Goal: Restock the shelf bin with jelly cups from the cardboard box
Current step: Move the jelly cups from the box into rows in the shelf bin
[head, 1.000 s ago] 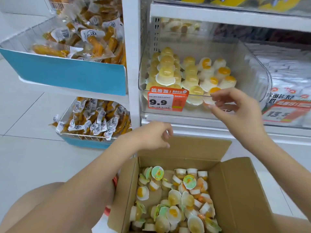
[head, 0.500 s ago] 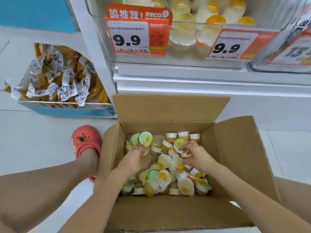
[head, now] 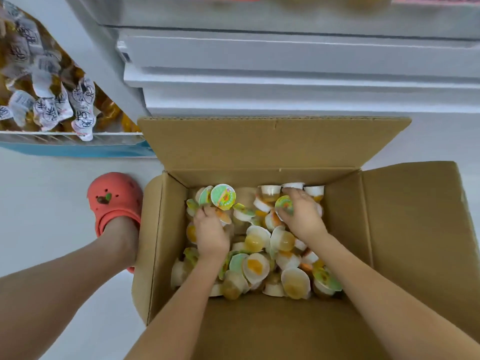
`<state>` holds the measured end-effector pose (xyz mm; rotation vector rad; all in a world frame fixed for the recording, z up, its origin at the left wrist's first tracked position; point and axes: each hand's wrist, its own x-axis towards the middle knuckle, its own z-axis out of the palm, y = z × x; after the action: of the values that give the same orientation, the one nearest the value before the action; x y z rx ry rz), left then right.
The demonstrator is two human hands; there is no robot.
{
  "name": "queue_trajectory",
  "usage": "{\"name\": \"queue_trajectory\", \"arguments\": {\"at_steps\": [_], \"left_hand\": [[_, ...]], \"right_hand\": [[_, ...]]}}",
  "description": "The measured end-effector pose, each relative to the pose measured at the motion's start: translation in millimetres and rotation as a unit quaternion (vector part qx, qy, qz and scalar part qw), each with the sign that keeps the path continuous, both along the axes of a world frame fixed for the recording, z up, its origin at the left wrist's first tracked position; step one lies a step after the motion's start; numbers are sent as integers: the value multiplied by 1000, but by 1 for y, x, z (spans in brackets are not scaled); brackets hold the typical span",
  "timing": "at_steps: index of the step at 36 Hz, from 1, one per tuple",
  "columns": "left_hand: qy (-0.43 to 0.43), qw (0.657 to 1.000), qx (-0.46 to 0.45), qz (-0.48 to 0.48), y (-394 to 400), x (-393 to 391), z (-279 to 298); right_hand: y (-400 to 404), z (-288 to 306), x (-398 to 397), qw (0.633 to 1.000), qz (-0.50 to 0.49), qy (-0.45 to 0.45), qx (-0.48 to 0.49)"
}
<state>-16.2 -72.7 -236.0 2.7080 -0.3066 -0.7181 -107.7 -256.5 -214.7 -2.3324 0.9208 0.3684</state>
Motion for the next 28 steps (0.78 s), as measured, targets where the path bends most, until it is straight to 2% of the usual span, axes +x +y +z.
{"name": "queue_trajectory", "arguments": {"at_steps": [4,8,10,13,17,19,23,28], "left_hand": [[-11,992,87,-87,-8,2,-10],[-8,990,100,-101,-9,5,-14],[-7,992,84,-96,-5,5,-15],[12,998,12,-63,5,4,-11],[60,994,-96,12,12,5,11],[96,986,-130,44,10,8,22],[152,969,-186,63,2,13,48],[144,958,-246,20,-9,26,93]], "right_hand": [[15,-12,25,998,-63,18,-9],[37,-16,51,982,-190,24,-4],[44,-17,61,968,-248,40,-11],[47,-23,69,949,-310,55,-14],[43,-28,66,932,-361,-9,40],[41,-24,55,924,-366,-67,92],[43,-8,17,916,-301,-188,185],[35,32,-7,930,-216,-230,187]]}}
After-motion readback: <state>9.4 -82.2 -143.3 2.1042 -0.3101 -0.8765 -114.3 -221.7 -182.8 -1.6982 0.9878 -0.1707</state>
